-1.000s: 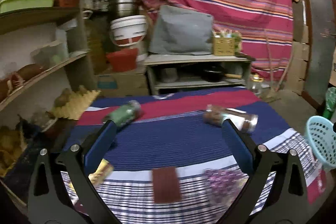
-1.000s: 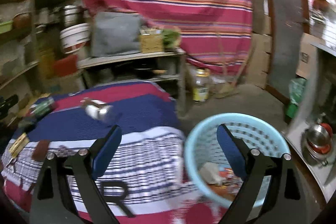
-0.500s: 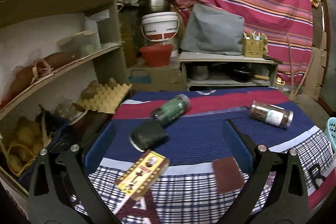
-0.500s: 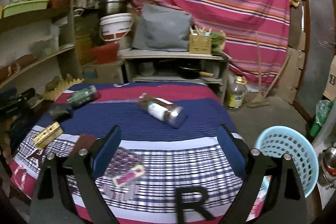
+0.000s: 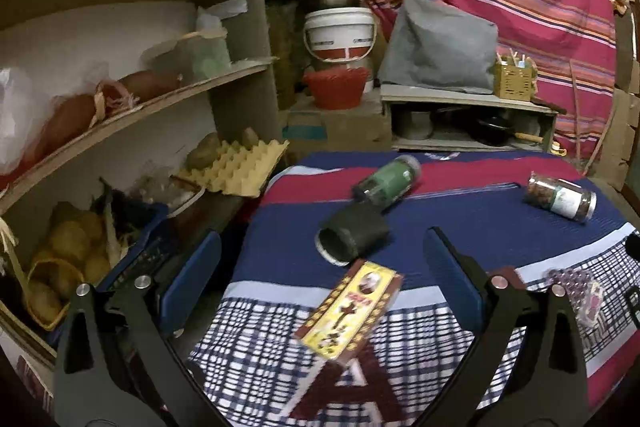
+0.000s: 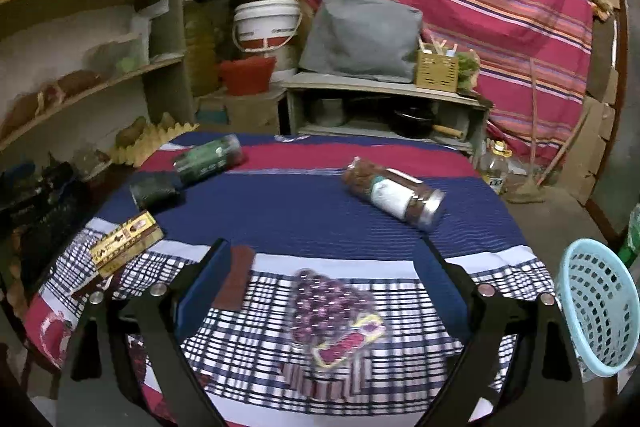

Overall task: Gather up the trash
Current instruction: 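Move both open tools back over the table, then grasp the maroon scouring pad with the right tool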

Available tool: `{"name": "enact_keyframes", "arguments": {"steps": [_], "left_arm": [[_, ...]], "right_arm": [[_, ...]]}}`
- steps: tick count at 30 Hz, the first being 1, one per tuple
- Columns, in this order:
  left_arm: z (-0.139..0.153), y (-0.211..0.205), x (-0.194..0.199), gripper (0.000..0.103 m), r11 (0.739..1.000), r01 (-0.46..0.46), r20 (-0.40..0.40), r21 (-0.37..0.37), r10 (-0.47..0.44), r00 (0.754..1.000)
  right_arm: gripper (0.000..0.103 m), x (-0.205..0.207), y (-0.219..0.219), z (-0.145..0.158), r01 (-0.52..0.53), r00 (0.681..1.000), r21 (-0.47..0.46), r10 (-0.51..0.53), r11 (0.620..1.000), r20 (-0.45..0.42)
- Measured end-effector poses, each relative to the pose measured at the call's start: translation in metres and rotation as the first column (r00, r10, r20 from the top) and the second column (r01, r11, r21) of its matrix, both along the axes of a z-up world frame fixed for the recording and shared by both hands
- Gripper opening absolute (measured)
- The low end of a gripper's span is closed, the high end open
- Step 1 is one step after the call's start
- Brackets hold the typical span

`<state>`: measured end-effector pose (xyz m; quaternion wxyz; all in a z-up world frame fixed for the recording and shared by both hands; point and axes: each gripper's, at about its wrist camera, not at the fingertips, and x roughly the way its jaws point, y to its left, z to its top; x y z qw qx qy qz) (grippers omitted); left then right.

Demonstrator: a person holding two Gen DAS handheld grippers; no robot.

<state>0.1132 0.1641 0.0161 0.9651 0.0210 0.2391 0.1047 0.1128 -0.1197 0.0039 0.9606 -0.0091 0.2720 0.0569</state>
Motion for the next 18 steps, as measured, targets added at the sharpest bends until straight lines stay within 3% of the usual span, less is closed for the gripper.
{"name": "enact_keyframes", "arguments": {"steps": [5,11,18], "left_arm": [[-0.013,0.022,-0.004,0.097,0.999,-0.015,-0.019,-0.041,0.014,1.0],[-0.03,0.039,-0.005,0.098,0.999,-0.03,-0.046,-0.04,0.029,0.999],[-0.048,0.062,-0.004,0.098,0.996,-0.059,-0.083,-0.072,0.053,0.995]], "right_arm": [[0.09,0.01,0.027,-0.014,-0.023,1.0,-0.03,0.022,0.999,-0.019],[0.09,0.023,0.056,-0.034,-0.047,0.997,-0.075,0.043,0.996,-0.06],[0.09,0.041,0.076,-0.056,-0.065,0.99,-0.072,0.055,0.995,-0.127]]}}
